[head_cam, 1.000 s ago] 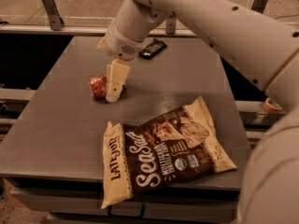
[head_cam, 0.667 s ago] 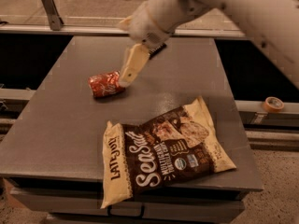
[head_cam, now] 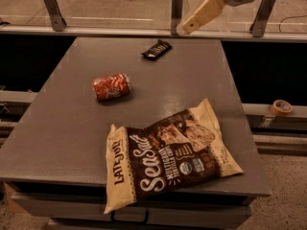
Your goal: Knock coke can over
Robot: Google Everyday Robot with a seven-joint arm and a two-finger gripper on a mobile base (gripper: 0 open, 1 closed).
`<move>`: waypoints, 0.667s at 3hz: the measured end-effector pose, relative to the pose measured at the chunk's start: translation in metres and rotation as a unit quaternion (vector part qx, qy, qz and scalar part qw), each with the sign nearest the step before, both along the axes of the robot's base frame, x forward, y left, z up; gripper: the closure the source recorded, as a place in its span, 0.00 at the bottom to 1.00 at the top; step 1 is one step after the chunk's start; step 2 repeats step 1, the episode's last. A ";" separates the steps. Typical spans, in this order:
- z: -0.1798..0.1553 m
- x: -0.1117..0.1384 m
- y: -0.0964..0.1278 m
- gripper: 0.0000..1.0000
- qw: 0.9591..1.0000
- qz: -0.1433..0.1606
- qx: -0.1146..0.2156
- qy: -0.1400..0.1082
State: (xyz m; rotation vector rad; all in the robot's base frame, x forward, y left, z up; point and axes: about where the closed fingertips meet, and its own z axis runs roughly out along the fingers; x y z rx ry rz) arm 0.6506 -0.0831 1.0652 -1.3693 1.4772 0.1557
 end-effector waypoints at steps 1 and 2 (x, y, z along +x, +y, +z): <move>0.006 0.002 -0.001 0.00 1.000 -0.004 0.003 -0.008; 0.006 0.002 -0.001 0.00 1.000 -0.004 0.003 -0.008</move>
Offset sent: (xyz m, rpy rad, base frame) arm 0.0000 0.0000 0.0000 0.0000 0.0000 0.0000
